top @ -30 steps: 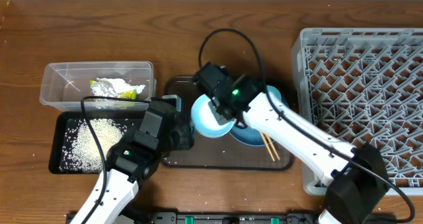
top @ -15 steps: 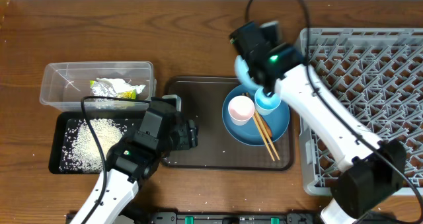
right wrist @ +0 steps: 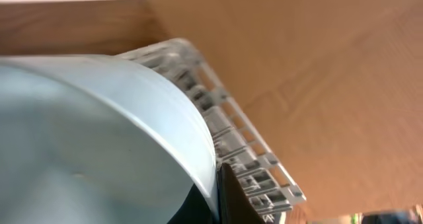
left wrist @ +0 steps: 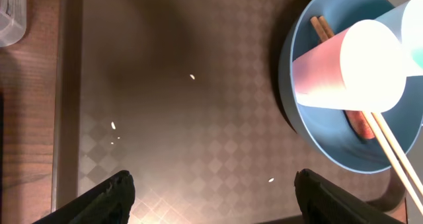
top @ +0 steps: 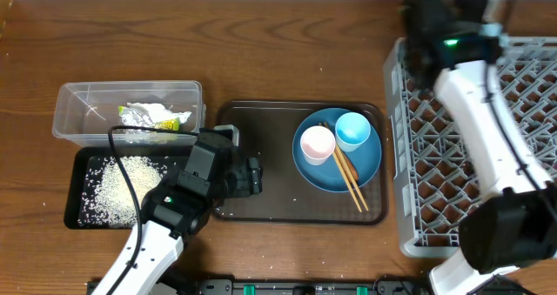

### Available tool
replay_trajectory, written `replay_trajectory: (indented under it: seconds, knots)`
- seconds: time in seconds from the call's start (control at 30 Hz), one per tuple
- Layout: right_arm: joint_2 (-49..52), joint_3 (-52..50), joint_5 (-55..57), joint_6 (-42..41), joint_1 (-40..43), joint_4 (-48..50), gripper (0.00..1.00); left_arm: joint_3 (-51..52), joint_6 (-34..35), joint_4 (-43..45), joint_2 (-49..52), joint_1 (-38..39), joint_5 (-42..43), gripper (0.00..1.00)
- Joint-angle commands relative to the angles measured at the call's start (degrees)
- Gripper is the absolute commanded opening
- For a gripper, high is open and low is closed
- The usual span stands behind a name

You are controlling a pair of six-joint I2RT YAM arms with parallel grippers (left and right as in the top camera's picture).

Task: Sort waste into correct bins and load items into the dishwasher rack
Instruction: 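Lower the light-blue plate into the grey rack and release it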

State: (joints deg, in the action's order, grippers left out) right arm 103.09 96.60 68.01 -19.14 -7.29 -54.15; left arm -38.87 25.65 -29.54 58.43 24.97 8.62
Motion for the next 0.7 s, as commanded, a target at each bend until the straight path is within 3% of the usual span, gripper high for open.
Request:
replay_trajectory:
  seconds: [0.0, 0.37, 0.67]
  knots:
    - [-1.31, 1.11, 5.66, 0.98, 5.68, 3.32, 0.01, -0.37, -0.13, 0.13, 0.31, 0.09, -0.7, 0.81]
    - [4.98, 1.11, 4.35, 20.59, 17.38, 28.81, 0.01, -0.37, -0.13, 0.11, 0.31, 0.09, -0.7, 0.81]
    - [18.93, 1.11, 6.1, 52.65, 19.71, 50.58, 0.01, -0.37, -0.13, 0.35, 0.31, 0.09, -0.79, 0.81]
